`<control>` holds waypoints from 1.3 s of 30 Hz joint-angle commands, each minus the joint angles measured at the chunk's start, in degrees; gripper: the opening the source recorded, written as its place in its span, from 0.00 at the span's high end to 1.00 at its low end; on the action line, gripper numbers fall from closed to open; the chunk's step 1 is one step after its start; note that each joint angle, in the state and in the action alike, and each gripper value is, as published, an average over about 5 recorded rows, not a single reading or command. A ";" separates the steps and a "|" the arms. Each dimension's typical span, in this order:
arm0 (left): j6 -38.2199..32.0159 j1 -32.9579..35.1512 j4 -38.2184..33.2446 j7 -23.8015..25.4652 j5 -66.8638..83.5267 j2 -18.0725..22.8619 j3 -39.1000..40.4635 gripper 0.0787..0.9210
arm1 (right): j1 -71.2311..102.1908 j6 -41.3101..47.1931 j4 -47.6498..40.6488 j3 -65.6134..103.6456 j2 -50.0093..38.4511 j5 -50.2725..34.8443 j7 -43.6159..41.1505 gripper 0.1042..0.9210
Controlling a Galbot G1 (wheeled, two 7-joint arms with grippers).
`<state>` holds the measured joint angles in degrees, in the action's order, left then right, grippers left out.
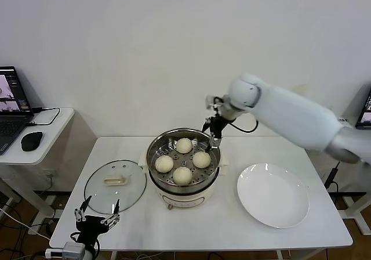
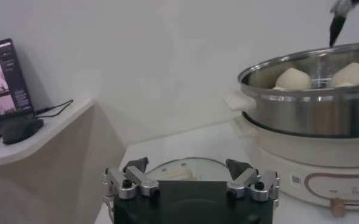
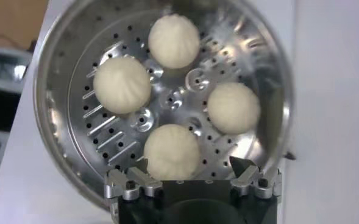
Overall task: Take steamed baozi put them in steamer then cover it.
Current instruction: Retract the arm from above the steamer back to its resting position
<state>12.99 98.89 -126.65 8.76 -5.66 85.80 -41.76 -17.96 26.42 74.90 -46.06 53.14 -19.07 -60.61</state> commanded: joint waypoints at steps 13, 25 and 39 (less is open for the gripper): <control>-7.48 -1.22 0.77 2.51 -2.44 -1.74 2.91 0.12 | 76.60 -17.38 32.00 79.98 -13.17 -11.82 41.75 0.12; -9.63 -5.93 6.83 1.62 -9.24 -4.13 1.19 0.12 | 101.09 -28.83 38.42 95.54 9.48 -14.23 51.88 0.12; -23.05 -12.85 19.23 -7.76 -49.30 -9.17 1.98 0.12 | 110.18 -31.33 40.37 97.52 20.09 -15.80 55.17 0.12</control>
<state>0.55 90.62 -117.35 10.65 -22.53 79.60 -41.10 80.79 -1.24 112.49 45.55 64.83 -33.87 -9.75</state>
